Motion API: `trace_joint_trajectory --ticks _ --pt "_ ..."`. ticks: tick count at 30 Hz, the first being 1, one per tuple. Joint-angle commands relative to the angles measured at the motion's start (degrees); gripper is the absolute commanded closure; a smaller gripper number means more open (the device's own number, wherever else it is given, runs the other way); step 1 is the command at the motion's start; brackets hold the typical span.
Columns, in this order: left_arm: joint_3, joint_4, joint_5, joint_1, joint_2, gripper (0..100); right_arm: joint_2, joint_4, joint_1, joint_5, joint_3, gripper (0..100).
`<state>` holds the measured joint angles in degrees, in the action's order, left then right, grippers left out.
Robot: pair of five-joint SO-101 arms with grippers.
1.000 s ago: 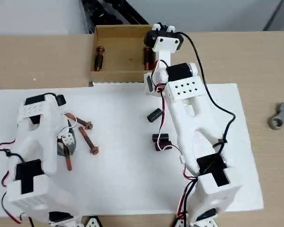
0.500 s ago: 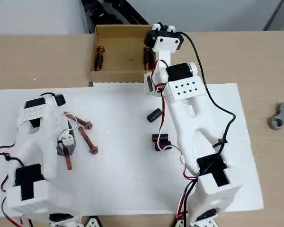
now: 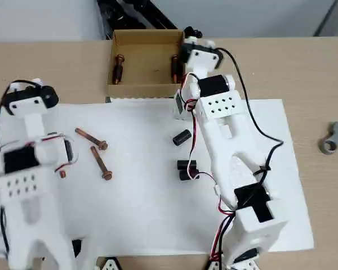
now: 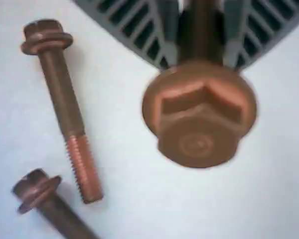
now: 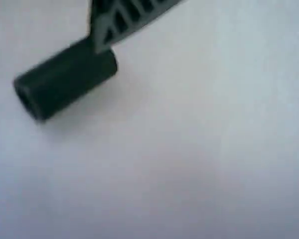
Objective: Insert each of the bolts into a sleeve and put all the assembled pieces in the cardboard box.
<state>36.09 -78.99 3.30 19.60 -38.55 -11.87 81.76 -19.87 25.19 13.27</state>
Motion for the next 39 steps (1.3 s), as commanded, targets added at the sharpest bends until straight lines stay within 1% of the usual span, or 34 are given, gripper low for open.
trace_joint_trajectory --ticks 1,4,7,10,13,18,25,29,39 --pt "0.7 0.7 -0.5 0.4 -8.6 99 3.2 2.5 -1.5 9.1 3.8 81.2" --pt "1.2 0.7 -0.4 0.4 -12.1 99 3.1 3.2 -4.4 15.6 3.7 81.2" --pt "1.2 0.6 -0.4 0.4 -14.0 99 1.9 0.6 -6.6 22.2 3.7 81.2" --pt "1.2 0.6 -0.3 0.4 -14.2 99 -2.1 -2.2 -7.1 29.4 3.7 81.2" --pt "1.2 0.5 -0.3 0.4 -14.3 99 -7.4 -3.1 -6.7 33.2 4.0 81.2" --pt "1.2 -0.3 -0.4 0.5 -14.2 99 -13.1 -5.6 -5.8 34.0 4.1 81.2" --pt "1.2 0.1 -0.5 0.5 -14.1 99 -15.9 -9.5 -3.6 34.1 4.1 81.2" --pt "1.2 0.1 -0.6 0.5 -14.1 99 -18.1 -10.4 -2.7 34.0 4.1 81.2" --pt "1.2 -0.2 -0.6 0.5 -14.1 99 -22.2 -10.4 -3.0 33.7 4.1 81.2"
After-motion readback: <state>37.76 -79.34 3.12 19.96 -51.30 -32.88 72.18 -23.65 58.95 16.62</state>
